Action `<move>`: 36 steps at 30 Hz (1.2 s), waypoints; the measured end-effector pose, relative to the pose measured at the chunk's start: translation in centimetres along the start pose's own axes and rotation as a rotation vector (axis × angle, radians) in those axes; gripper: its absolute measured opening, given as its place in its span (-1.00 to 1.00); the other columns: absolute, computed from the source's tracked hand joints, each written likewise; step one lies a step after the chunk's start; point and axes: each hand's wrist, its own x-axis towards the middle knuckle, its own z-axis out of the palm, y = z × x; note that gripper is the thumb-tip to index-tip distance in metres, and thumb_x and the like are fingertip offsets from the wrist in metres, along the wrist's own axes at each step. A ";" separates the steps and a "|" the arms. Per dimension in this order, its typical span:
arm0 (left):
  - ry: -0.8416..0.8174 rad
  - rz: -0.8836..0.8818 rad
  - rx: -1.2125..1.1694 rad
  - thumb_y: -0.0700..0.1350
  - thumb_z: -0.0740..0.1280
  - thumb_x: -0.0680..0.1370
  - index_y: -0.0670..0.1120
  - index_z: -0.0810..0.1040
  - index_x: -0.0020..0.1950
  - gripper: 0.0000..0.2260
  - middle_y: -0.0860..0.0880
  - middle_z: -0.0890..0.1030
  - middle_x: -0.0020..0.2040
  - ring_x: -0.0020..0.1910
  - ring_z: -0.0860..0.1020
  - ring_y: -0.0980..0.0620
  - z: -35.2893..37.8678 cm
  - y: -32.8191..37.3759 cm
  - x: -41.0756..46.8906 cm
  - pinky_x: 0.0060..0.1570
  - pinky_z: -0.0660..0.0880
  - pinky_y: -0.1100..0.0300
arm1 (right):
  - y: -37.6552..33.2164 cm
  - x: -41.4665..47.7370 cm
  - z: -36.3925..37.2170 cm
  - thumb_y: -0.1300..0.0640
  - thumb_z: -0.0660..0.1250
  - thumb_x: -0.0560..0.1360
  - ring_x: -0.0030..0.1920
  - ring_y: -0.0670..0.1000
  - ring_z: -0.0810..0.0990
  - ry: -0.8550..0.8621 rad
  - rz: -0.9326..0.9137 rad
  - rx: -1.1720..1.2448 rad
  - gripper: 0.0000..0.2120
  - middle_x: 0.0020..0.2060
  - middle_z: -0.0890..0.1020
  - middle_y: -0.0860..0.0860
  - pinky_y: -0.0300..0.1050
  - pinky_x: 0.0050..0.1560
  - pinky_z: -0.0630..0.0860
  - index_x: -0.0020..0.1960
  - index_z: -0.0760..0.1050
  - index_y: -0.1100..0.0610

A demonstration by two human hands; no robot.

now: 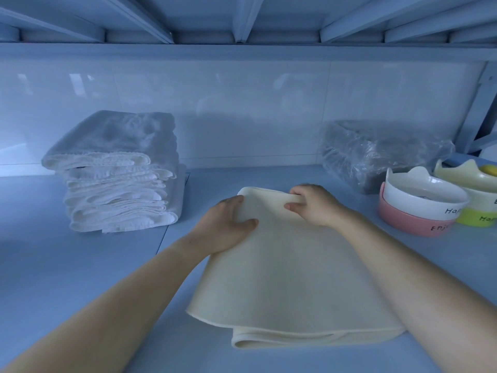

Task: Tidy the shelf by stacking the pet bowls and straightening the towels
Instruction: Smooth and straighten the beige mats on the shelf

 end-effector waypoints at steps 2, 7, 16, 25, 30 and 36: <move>-0.006 0.015 -0.058 0.19 0.35 0.41 0.05 0.20 0.45 -0.33 0.08 0.39 0.36 0.20 0.41 0.09 0.0 0.6 0.0 0.08 0.31 0.25 | 0.0 -0.2 -0.4 0.01 0.33 0.48 -0.14 0.04 0.48 0.076 -0.009 0.118 -0.89 -0.24 0.51 -0.07 -0.10 -0.11 0.39 -0.15 0.43 0.01; -0.048 0.083 -0.250 0.10 0.47 0.35 0.10 0.05 0.50 -0.15 0.14 0.33 0.38 0.31 0.35 0.10 -0.5 3.2 1.4 0.16 0.29 0.24 | 0.0 0.4 -3.2 0.07 0.35 0.47 -0.23 0.01 0.44 0.254 -0.008 0.199 -0.88 -0.29 0.51 -0.04 -0.18 -0.28 0.30 -0.16 0.46 0.10; -0.296 -0.061 -0.595 -0.10 0.42 0.37 0.13 0.40 0.30 -0.48 0.08 0.60 0.12 0.07 0.58 0.04 0.1 3.2 2.7 0.11 0.52 0.01 | 0.9 1.4 -3.3 -0.02 0.35 0.46 -0.13 0.07 0.53 0.264 0.111 0.069 -0.85 -0.19 0.59 0.01 -0.12 -0.18 0.37 -0.12 0.49 0.06; -0.020 -0.029 0.390 0.16 0.35 0.38 -0.10 0.39 0.16 -0.52 -0.02 0.49 0.01 -0.06 0.51 -0.05 1.3 3.2 1.6 -0.21 0.36 0.20 | -0.4 -1.7 0.0 -0.05 0.33 0.47 0.46 0.02 0.19 0.084 -0.038 -0.166 -0.41 0.45 0.25 0.08 -0.02 0.43 0.16 0.42 0.26 0.13; -0.090 -0.087 0.078 -0.02 0.41 0.36 -0.06 0.42 -0.03 -0.72 0.00 0.50 -0.13 -0.15 0.51 0.00 0.8 2.5 2.1 -0.32 0.36 0.22 | -0.2 -5.5 1.0 -0.05 0.33 0.47 0.41 -0.09 0.28 -0.028 -0.156 -0.064 -0.48 0.42 0.33 -0.03 -0.31 0.37 0.11 0.38 0.35 0.07; -0.023 -0.041 -0.431 -0.20 0.45 0.36 0.08 0.19 0.44 -0.26 0.05 0.49 0.14 0.08 0.51 0.00 1.9 1.2 2.4 0.04 0.50 0.12 | 0.0 -5.4 0.9 -0.02 0.33 0.48 0.35 -0.11 0.35 0.028 -0.142 -0.034 -0.57 0.35 0.41 -0.07 -0.28 0.35 0.21 0.31 0.42 0.05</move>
